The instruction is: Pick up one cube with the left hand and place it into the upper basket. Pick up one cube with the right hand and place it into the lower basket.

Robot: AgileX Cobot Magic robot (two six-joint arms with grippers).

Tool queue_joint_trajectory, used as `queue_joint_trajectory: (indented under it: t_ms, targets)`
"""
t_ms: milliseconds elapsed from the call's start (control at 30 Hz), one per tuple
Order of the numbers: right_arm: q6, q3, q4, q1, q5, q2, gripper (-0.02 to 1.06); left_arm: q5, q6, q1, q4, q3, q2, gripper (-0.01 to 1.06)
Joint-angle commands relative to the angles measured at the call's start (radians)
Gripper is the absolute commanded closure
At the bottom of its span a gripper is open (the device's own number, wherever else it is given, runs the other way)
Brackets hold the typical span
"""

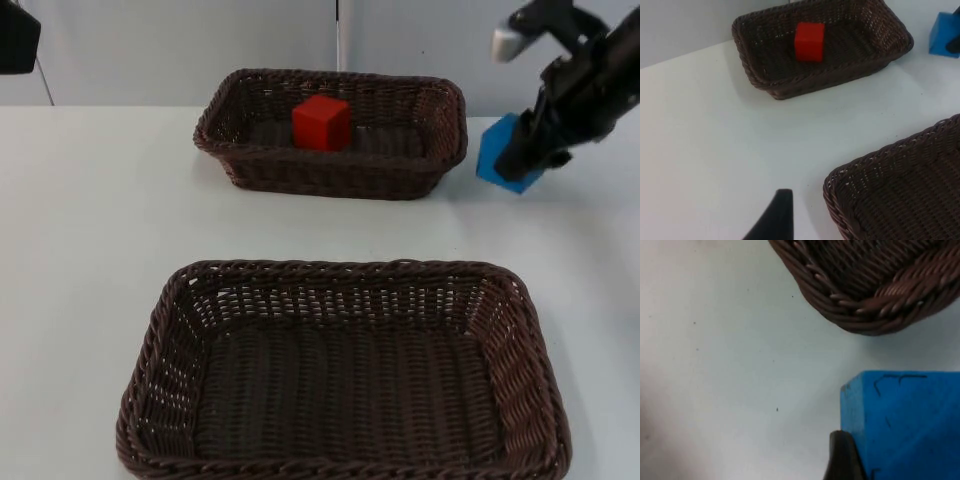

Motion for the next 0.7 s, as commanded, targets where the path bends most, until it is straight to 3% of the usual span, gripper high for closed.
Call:
queue_joint_trajectory:
  t_ms: [0,200,667]
  targets:
    - [0.053,-0.008,-0.051,0.001,0.048,-0.045,1.05,-0.004,0.0,-0.004,0.009,0.004,-0.007,0.0]
    - [0.212,-0.008,-0.198,0.001,0.135,-0.132,1.05,-0.004,0.0,-0.004,0.009,0.004,-0.007,0.0]
    - [0.37,-0.003,-0.218,0.001,0.217,-0.26,1.05,-0.004,0.0,-0.004,0.009,0.004,-0.007,0.0]
